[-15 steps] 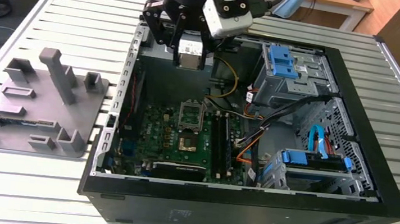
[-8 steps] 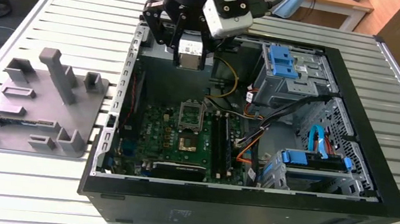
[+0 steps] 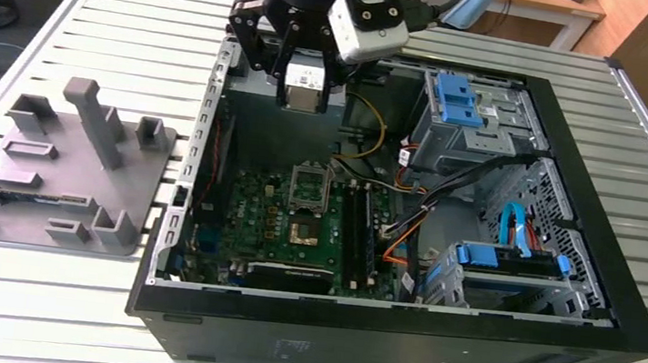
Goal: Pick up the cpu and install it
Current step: 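Pick up the cpu and move it towards the insertion slot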
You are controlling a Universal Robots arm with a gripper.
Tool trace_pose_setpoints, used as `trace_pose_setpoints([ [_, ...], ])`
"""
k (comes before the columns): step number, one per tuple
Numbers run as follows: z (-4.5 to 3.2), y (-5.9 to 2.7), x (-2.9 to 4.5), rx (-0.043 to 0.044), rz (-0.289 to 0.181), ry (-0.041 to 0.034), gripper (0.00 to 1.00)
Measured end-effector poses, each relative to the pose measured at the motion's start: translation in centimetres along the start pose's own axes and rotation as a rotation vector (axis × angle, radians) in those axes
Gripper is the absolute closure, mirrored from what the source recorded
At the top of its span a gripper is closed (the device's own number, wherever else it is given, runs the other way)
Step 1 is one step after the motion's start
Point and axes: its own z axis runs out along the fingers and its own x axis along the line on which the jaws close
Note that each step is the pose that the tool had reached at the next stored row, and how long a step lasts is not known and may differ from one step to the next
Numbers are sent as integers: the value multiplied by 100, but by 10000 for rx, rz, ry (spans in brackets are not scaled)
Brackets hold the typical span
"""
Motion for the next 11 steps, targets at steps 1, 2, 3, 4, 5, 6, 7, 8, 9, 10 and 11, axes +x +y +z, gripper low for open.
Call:
trace_pose_setpoints([
  [1,1,0,-3,-1,0,1,53],
  [2,2,1,-11,0,-2,6,53],
  [3,3,1,-22,1,0,14,53],
  [4,4,1,-35,1,-1,24,53],
  [5,6,1,-49,0,0,34,53],
  [6,8,1,-64,1,-1,45,53],
  [7,10,2,-78,1,-1,55,53],
  [8,12,2,-91,1,0,62,53],
  [9,14,2,-101,0,0,65,53],
  [10,16,2,-108,-1,0,66,53],
  [11,18,1,-113,0,0,67,53],
])
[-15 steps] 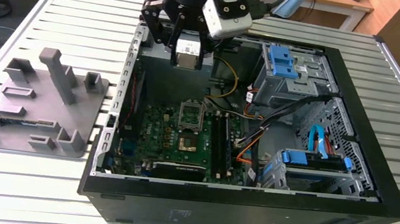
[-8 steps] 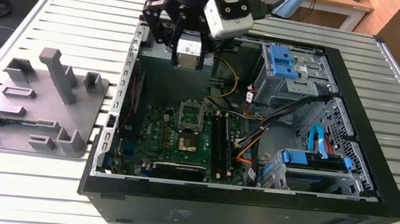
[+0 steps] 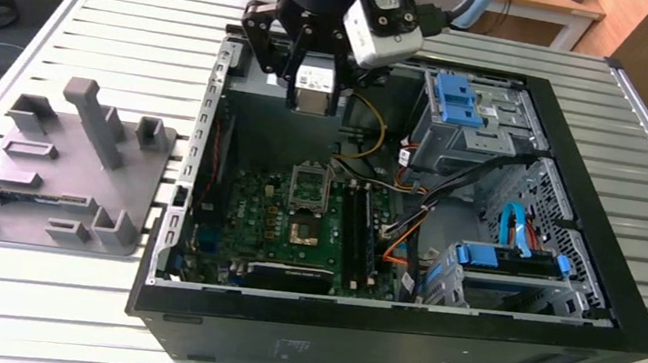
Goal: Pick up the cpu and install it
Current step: 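Pick up the cpu and move it towards the insertion slot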
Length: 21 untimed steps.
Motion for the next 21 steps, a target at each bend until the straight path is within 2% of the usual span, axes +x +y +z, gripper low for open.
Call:
trace_pose_setpoints([
  [11,49,-78,-16,1,0,1,53],
  [21,130,-172,-19,1,0,1,53],
])
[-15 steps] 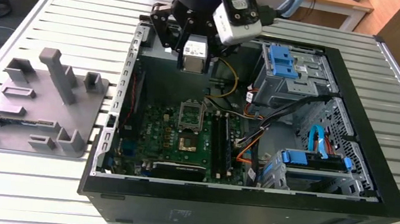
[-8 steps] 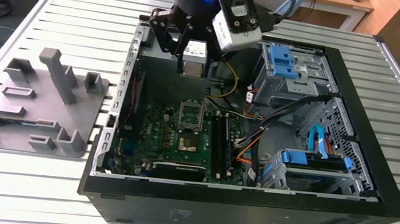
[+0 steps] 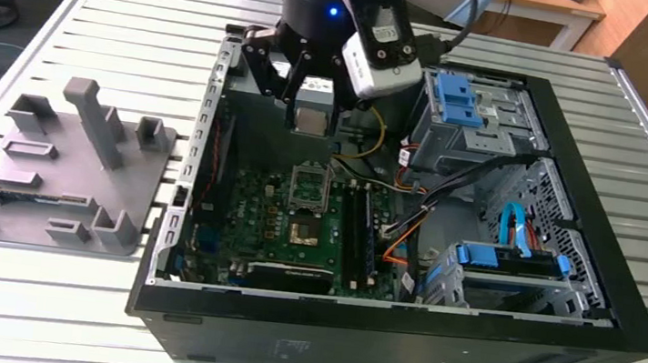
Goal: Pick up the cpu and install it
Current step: 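Pick up the cpu and move it towards the insertion slot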
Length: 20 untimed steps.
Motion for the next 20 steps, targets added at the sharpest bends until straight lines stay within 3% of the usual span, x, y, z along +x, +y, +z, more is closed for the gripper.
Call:
trace_pose_setpoints([
  [9,91,-75,-7,0,0,0,53],
  [20,171,-101,-30,2,2,1,53],
])
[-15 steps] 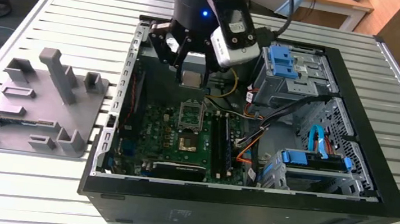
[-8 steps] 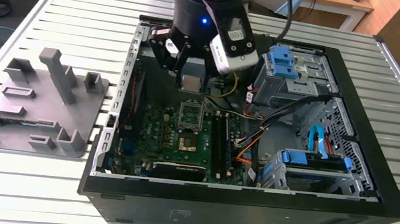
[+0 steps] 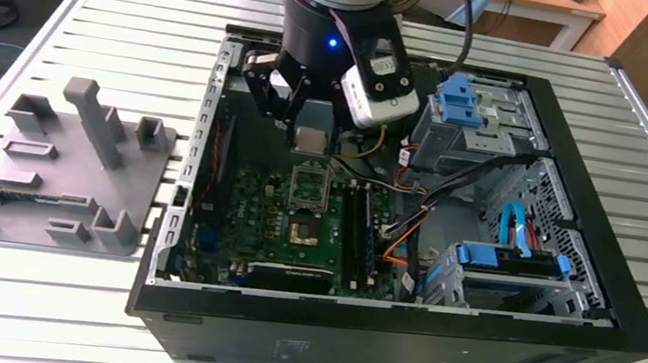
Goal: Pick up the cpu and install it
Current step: 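Pick up the cpu and move it towards the insertion slot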
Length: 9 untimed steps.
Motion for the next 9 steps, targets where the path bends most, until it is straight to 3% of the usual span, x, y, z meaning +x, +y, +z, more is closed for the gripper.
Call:
trace_pose_setpoints([
  [9,35,-7,-48,0,-2,0,53],
])
